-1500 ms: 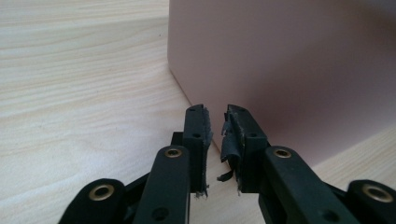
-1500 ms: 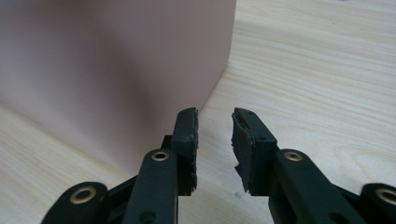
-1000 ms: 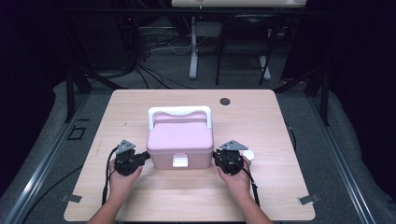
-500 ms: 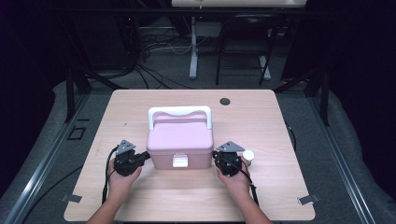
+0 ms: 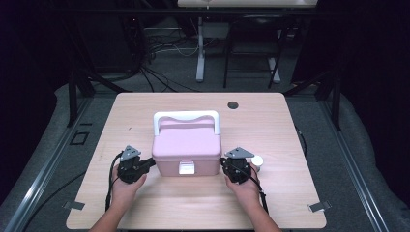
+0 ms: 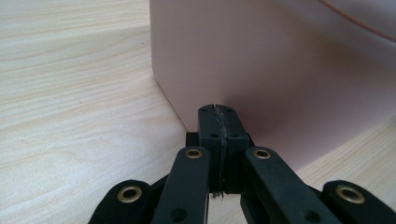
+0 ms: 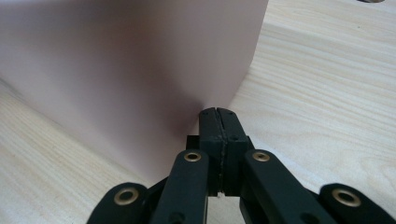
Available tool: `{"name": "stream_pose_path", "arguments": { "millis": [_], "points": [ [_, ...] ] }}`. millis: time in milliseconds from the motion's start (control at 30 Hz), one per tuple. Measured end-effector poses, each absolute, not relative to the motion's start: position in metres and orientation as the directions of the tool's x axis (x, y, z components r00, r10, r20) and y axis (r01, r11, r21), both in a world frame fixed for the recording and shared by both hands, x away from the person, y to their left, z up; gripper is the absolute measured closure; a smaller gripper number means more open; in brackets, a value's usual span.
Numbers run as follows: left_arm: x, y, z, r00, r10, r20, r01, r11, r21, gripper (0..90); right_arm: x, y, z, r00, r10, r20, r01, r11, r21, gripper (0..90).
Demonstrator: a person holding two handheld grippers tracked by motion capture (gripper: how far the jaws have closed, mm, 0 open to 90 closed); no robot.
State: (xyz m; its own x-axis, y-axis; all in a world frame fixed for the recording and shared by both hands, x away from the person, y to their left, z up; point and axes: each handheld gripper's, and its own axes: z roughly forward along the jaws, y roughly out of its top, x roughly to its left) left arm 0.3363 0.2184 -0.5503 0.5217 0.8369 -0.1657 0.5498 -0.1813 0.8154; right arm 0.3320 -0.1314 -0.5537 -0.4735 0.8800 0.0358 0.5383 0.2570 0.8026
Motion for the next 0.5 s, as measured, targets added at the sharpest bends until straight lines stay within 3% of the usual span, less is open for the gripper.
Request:
{"name": "stream_pose_path", "arguments": {
  "millis": [500],
  "points": [
    [0.3257,0.218,-0.5492,0.535,0.826,-0.175,0.558,-0.191,0.808,90.0,0.3222,-0.1337,-0.5515,-0.497,0.868,0.011,0.534,0.295,0.792,90.0]
  ]
}}
